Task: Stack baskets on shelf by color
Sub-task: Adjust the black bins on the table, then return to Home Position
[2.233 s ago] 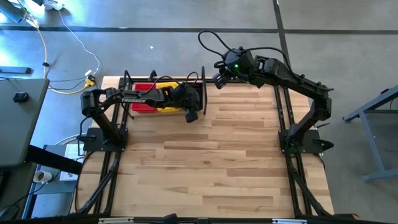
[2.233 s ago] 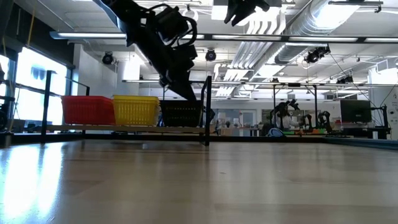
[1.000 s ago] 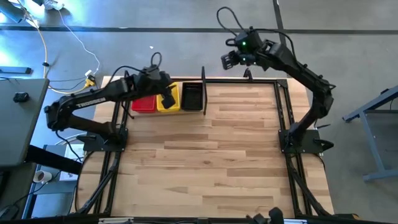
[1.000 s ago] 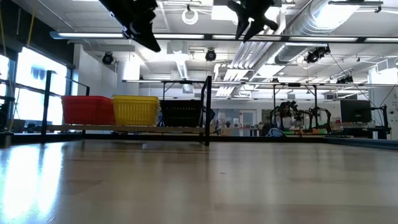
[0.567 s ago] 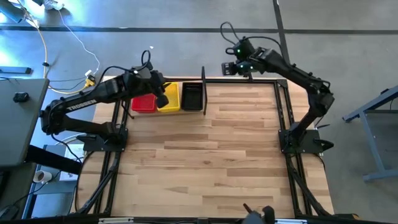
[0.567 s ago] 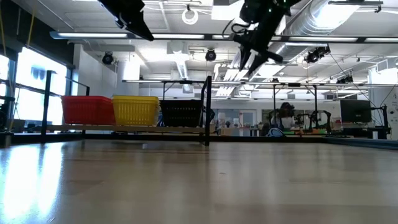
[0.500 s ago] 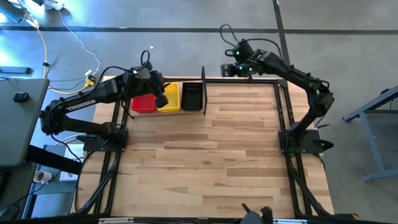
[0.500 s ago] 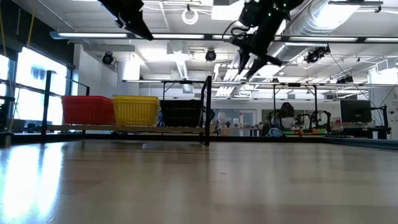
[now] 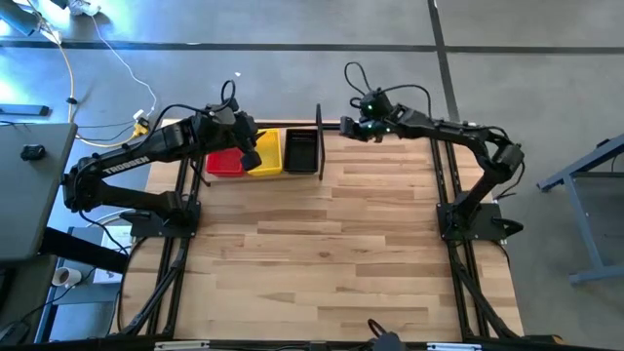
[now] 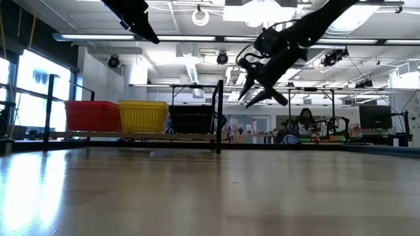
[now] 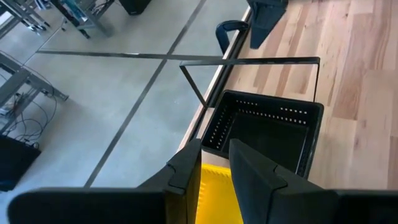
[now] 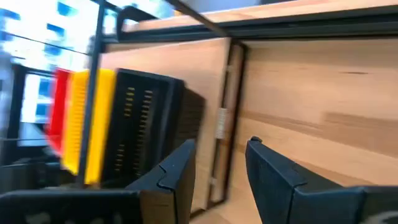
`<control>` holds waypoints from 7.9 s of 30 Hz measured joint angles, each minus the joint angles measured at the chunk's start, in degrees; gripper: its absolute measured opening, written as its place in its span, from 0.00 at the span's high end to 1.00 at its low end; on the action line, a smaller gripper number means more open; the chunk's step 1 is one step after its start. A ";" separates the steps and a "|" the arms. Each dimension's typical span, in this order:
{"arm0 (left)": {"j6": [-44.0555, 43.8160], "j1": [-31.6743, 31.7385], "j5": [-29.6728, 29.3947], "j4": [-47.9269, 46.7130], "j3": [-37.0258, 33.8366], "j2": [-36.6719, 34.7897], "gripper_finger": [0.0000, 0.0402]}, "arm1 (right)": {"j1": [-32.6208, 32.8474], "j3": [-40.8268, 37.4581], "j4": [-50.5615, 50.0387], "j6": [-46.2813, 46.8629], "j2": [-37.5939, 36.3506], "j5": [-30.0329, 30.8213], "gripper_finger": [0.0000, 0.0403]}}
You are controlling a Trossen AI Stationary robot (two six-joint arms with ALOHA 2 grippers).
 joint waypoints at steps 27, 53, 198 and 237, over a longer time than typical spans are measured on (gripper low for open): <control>0.90 0.42 -5.14 4.14 -0.02 0.11 0.82 | -0.79 -15.14 44.52 17.41 8.45 3.42 0.69; 0.39 5.67 -4.04 4.24 -0.02 0.11 0.82 | 1.21 -2.94 29.59 10.66 15.19 0.27 0.69; -32.57 3.20 12.00 27.12 -57.59 -60.26 0.82 | 15.13 -50.45 10.60 -19.26 -79.06 12.05 0.69; -32.57 3.18 12.02 27.06 -57.59 -60.26 0.82 | 23.08 -63.77 13.39 -27.89 -88.76 16.41 0.69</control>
